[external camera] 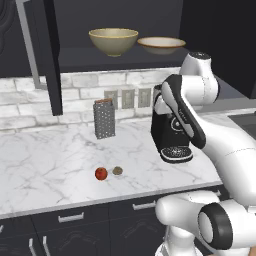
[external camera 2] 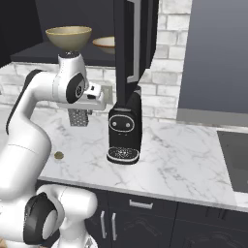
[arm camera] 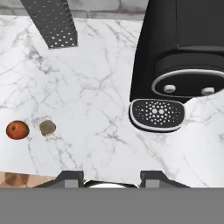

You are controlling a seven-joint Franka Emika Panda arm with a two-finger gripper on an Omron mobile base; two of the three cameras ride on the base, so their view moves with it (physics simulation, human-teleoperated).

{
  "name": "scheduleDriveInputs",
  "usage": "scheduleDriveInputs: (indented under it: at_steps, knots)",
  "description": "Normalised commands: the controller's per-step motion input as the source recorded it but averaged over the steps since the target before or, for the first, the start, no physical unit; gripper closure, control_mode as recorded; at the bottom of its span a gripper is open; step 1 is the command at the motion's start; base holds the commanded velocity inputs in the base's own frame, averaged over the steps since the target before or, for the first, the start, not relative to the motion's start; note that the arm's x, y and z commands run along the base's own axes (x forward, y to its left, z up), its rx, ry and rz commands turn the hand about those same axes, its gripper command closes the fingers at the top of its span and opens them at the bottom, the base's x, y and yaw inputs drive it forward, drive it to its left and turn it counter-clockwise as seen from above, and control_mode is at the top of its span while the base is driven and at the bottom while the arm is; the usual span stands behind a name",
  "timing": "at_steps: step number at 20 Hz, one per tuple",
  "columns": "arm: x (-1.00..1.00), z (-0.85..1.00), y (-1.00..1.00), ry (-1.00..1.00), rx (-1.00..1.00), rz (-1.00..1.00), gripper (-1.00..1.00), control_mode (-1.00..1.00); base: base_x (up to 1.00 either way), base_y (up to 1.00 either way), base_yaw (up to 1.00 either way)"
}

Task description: Pick both bowls and place them on the counter. Then place the garlic in one bowl and place the apple in the other bowl.

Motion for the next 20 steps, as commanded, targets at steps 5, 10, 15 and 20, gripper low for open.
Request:
scheduleDriveInputs:
  at_steps: [5,10,15,20]
  knots:
    - [0.01,0.0,0.05,0.0,0.0,0.0,-1.0,-1.0,0.0,0.0,0.0]
    - [0.0,0.06,0.16,-0.03,-0.17,0.05,-1.0,-1.0,0.0,0.0,0.0]
    - [-0.02,0.43,0.09,-0.17,-0.32,0.08,-1.0,-1.0,0.0,0.0,0.0]
    - [0.0,0.65,0.0,-0.1,-0.31,0.07,-1.0,-1.0,0.0,0.0,0.0]
